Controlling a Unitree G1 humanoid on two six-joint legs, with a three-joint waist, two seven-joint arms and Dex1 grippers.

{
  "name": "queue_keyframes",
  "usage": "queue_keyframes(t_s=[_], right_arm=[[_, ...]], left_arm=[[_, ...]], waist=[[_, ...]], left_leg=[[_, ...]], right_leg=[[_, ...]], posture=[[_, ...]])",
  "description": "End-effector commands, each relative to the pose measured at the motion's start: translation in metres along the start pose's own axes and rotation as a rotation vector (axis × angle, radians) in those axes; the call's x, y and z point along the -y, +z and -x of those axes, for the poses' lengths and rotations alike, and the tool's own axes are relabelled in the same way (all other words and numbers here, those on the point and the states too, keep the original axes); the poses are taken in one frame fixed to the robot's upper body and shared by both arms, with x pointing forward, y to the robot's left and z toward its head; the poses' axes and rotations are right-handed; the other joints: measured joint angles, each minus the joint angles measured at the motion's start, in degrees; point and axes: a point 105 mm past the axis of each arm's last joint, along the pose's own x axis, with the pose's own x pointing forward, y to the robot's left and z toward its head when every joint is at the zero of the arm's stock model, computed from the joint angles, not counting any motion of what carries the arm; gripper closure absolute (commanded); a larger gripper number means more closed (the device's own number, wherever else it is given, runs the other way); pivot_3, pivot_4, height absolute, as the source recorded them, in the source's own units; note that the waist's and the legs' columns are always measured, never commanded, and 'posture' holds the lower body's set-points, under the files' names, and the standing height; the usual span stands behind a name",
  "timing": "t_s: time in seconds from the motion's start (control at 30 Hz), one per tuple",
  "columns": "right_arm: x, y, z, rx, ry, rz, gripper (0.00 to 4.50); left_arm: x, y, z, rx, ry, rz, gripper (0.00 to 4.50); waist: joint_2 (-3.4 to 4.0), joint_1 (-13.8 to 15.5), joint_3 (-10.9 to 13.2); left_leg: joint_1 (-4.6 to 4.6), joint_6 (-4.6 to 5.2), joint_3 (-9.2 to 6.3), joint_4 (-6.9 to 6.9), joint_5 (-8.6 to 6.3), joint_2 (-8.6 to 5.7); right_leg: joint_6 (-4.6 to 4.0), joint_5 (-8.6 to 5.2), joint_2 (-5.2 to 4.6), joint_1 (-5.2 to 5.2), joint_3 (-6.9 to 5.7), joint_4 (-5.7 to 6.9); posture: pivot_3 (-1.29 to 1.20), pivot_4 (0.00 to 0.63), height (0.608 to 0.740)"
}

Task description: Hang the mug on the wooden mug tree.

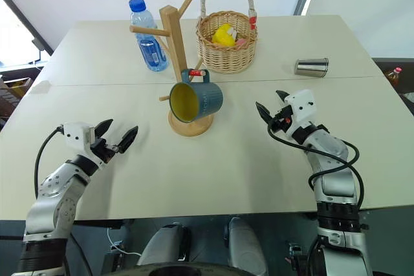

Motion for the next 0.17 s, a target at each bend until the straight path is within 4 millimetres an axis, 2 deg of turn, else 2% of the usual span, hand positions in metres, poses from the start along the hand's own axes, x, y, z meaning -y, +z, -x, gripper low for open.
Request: queue_keyframes(t_s=[0.03,0.17], right_arm=[[0.0030,0.0094,0.0010,0.048,-0.015,0.015,0.96],[0.0028,0.0084,0.0016,0.047,-0.016,0.012,0.96]], left_arm=[[-0.0073,0.0052,0.0041,0.021,0.031,-0.017,0.00],[-0.0086,0.0028,0.0056,0.010,0.033,-0.021,0.00]], waist=[[0.00,0.00,0.00],[0.00,0.00,0.00]], left_leg=[[0.00,0.00,0.00,0.00,0.00,0.00],[0.00,0.00,0.00,0.00,0.00,0.00]], right_leg=[[0.00,0.00,0.00,0.00,0.00,0.00],[0.00,0.00,0.00,0.00,0.00,0.00]], posture=[[0.00,0.150,0.740],[0.00,0.150,0.740]])
